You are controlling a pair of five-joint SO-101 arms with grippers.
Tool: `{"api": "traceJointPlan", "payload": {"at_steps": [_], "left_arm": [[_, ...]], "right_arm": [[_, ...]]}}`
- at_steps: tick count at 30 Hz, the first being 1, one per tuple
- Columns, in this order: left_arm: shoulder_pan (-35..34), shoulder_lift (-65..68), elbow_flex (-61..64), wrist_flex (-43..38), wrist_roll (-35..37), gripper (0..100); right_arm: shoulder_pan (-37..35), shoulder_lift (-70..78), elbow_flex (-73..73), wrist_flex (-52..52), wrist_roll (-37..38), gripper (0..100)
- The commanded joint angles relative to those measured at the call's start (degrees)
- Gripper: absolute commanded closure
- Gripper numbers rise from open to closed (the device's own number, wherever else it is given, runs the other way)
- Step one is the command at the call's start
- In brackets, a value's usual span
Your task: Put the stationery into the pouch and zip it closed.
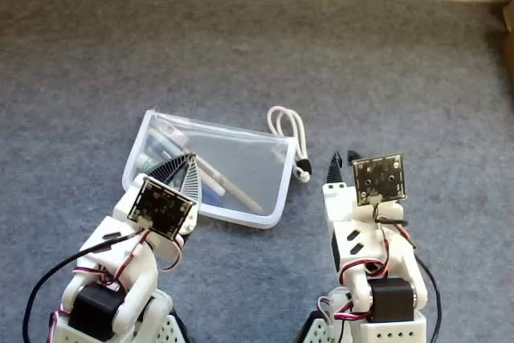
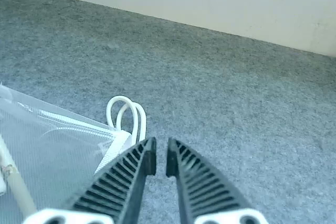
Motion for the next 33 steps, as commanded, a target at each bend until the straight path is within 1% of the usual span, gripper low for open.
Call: {"api": "traceJointPlan", "payload": {"at_steps": [1,4,11,16,22,24,26,28,31,33], "left_arm": [[-4.35,-0.31,1.27,-0.09,0.26,99],[-6.81,-0.31,4.09,-0.09,0.26,99],[-9.63,-0.31,11.12,-0.09,0.26,98],[-11.12,-0.31,18.07,-0.09,0.18,98],[-11.03,-0.22,23.52,0.18,0.18,98],[-11.12,-0.22,23.52,0.26,0.18,98],[-11.12,-0.04,23.52,0.35,0.18,99],[-11.12,0.04,23.52,1.32,0.18,99],[-11.03,-0.13,23.52,5.98,0.18,98],[-11.03,-0.13,23.52,8.79,0.18,98]], "right_arm": [[-0.13,-0.57,-0.4,0.31,0.44,99.3],[-0.13,-0.57,0.13,0.4,0.35,99.3],[-0.04,-0.57,9.27,0.13,0.35,99.3],[-0.04,-0.57,16.48,0.04,0.35,99.3],[-0.04,-0.57,21.67,0.04,-0.35,99.3],[-0.04,-0.57,23.78,0.04,-5.8,99.3],[-0.31,-0.57,25.8,-0.04,-14.51,99.3],[-0.31,-0.57,26.95,0.13,-20.57,99.3],[0.04,-0.4,27.56,0.84,-21.27,99.3],[-0.04,-0.48,27.56,3.56,-21.27,99.3]]}}
